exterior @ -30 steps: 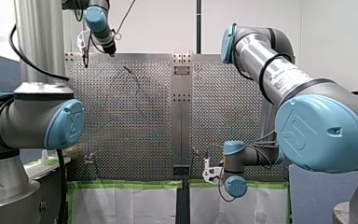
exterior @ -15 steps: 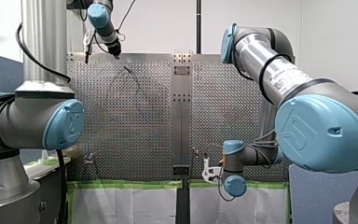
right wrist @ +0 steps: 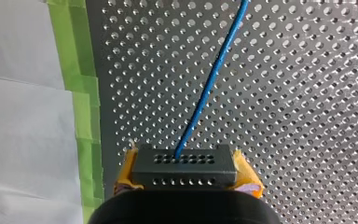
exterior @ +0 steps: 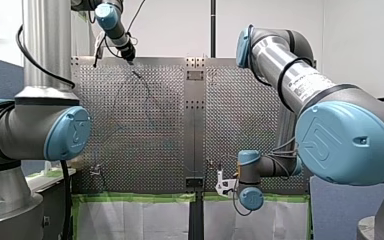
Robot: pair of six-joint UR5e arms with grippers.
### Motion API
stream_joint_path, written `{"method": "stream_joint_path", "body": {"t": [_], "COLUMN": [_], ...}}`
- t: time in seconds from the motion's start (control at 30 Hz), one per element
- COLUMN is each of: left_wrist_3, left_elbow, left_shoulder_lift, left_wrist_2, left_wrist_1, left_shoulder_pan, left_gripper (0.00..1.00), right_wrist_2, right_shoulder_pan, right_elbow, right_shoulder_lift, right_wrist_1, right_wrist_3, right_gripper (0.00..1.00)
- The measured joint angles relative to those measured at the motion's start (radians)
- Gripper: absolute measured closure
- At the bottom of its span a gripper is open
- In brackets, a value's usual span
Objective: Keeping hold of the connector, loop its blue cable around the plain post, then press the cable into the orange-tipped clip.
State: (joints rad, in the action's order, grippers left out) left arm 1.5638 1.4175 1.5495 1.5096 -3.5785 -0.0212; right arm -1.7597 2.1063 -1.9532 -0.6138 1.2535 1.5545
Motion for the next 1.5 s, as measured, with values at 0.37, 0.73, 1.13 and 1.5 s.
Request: {"method": "stream_joint_path", "body": {"t": [0.37, 0.73, 1.13, 1.5], "left_wrist_3": [0.017, 0.032, 0.057, -0.008], "left_elbow": [0.039, 0.044, 0.044, 0.042], "left_shoulder_lift": [0.013, 0.020, 0.020, 0.018], "left_wrist_2": [0.082, 0.127, 0.150, 0.169], "left_wrist_1": [0.029, 0.031, 0.029, 0.004], "left_shoulder_pan": [-0.010, -0.007, -0.011, -0.060], "left_gripper": [0.00, 0.00, 0.00, 0.00], "right_wrist_2": [0.002, 0.009, 0.012, 0.013], "right_shoulder_pan": [0.004, 0.005, 0.005, 0.005], "right_elbow": [0.006, 0.006, 0.006, 0.006], "right_shoulder_lift": [0.000, 0.000, 0.000, 0.000], "right_wrist_1": [-0.031, -0.028, -0.032, -0.032], "right_wrist_3": [-0.004, -0.005, -0.005, -0.005], "right_gripper": [1.00, 1.00, 1.00, 1.00]}}
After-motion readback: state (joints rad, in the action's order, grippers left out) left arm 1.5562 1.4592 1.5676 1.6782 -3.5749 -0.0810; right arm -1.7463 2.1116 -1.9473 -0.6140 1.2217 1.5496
